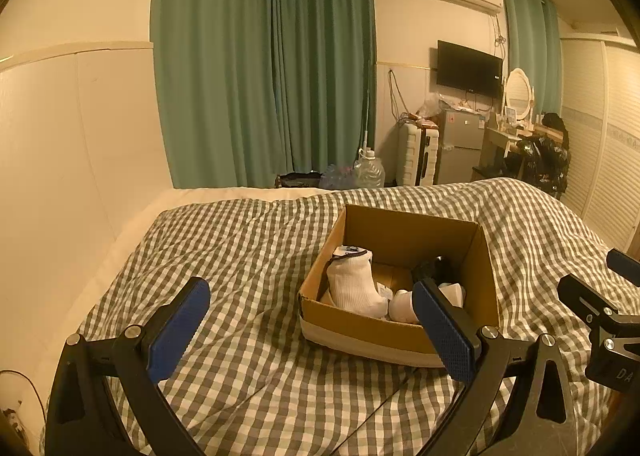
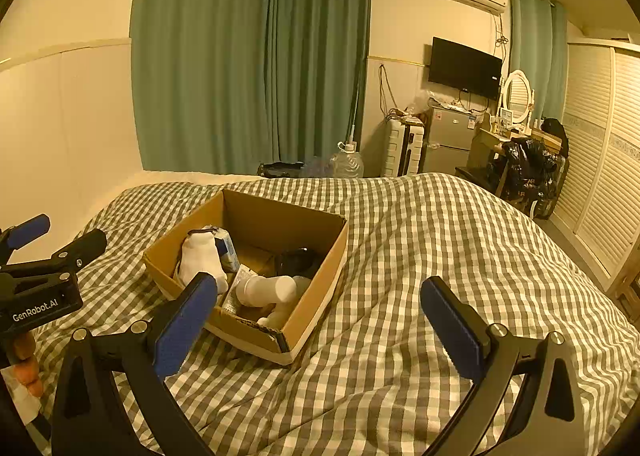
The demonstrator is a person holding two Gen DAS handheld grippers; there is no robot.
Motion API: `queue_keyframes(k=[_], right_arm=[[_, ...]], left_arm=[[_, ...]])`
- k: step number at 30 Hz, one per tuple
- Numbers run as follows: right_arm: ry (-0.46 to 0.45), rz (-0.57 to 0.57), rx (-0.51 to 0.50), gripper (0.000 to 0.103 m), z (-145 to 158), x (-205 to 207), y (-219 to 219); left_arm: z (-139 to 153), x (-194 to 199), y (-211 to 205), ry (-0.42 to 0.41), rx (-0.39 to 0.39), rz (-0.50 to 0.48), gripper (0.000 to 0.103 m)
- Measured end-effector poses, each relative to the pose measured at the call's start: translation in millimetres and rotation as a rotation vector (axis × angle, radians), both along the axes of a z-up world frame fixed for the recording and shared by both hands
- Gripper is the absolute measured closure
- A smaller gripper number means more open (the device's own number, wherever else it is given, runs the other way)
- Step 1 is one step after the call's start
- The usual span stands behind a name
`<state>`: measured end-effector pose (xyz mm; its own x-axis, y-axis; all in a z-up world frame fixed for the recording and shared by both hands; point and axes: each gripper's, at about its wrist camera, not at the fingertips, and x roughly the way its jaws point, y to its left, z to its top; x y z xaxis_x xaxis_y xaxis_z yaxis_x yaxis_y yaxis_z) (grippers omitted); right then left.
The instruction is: Organize objects
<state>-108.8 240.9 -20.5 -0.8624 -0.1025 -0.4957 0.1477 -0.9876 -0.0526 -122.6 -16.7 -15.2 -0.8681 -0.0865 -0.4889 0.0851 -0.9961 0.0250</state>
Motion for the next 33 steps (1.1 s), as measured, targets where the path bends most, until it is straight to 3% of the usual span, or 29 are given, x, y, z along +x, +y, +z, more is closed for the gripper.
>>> queue_keyframes(k=[33], right_arm=[[-0.007,0.026,0.013,0.001,-3.0,1.9,-7.5]], left_arm=[[-0.6,3.0,0.5,0.014,-0.013,-0.008,0.000]])
